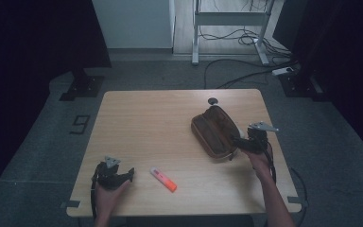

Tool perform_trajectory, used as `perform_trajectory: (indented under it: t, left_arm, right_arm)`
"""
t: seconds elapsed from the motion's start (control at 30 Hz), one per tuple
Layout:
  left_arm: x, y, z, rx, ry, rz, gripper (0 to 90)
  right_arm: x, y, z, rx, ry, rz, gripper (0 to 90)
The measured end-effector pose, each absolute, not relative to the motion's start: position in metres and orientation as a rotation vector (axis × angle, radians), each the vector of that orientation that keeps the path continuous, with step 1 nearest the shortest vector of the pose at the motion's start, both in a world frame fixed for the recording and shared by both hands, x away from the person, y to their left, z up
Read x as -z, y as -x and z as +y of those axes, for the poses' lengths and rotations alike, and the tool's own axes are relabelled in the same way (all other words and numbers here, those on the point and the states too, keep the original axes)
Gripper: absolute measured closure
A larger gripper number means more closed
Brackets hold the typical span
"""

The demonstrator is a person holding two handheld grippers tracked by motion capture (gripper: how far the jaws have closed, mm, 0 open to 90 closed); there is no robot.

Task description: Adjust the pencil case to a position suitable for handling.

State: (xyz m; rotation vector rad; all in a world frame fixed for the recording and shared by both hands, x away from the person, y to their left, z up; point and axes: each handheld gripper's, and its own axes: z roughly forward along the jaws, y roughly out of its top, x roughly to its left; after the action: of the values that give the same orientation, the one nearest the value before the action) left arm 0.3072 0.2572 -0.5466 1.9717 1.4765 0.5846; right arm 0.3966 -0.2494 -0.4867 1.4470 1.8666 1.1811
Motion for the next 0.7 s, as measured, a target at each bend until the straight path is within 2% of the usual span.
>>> perform_trajectory:
  t: [0.37,0.47,0.5,0.7]
  left_arm:
    - [0.547,-0.307,0.257,-0.584,-1.971,1.476,16.2]
    - [0.547,-0.307,0.257,-0.584,-1.971,1.477,16.2]
    - [0.547,-0.307,0.257,-0.584,-1.971,1.477,16.2]
    - [0.547,-0.307,0.257,-0.584,-1.971,1.477,16.2]
  right_arm:
    - [0.507,-0.419,-0.243,-1.131,-1.473,1.885,23.3]
    - [0.514,-0.423,-0.242,-1.136,-1.489,1.89,29.1]
    - [0.518,-0.424,-0.241,-1.141,-1.487,1.874,35.4]
    - [0.528,-0.425,-0.241,-1.153,-1.496,1.874,44.9]
